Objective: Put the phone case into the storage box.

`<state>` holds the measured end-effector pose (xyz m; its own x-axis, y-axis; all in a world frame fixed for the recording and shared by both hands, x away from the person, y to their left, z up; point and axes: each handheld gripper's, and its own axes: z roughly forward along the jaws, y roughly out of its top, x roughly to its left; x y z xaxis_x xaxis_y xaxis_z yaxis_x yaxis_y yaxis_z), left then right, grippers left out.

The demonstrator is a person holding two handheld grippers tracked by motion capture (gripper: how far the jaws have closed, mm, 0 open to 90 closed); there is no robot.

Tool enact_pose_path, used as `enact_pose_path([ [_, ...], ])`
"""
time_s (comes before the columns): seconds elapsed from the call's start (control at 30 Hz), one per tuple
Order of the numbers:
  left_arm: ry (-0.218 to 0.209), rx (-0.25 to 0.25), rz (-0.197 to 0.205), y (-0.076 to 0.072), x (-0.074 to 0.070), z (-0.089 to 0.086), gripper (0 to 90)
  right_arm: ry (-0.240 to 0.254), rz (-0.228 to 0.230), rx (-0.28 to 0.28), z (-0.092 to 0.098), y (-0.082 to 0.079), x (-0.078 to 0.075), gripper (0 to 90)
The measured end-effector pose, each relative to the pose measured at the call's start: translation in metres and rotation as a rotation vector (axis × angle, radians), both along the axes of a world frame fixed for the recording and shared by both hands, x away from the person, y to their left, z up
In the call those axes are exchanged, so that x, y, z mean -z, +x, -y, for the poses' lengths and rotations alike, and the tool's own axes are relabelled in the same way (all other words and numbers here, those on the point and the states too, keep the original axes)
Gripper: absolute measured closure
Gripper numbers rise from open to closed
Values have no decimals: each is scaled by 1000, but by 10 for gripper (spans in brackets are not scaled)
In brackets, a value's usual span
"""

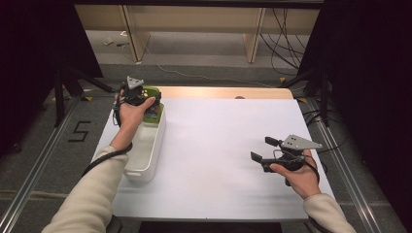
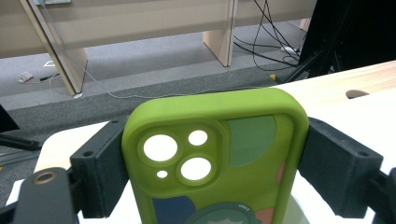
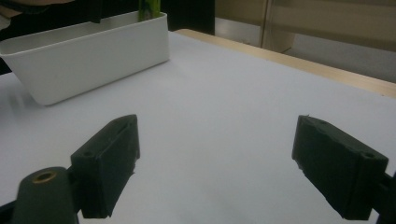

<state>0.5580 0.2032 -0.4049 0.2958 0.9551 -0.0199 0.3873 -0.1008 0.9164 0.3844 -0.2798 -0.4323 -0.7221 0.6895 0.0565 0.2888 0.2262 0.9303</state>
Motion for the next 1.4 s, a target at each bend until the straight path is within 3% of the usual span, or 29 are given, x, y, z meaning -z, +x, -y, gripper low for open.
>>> enact_pose_path([
  [1.4, 22, 9, -45, 3, 8, 2, 154, 0, 0, -3, 0, 0, 0, 161],
])
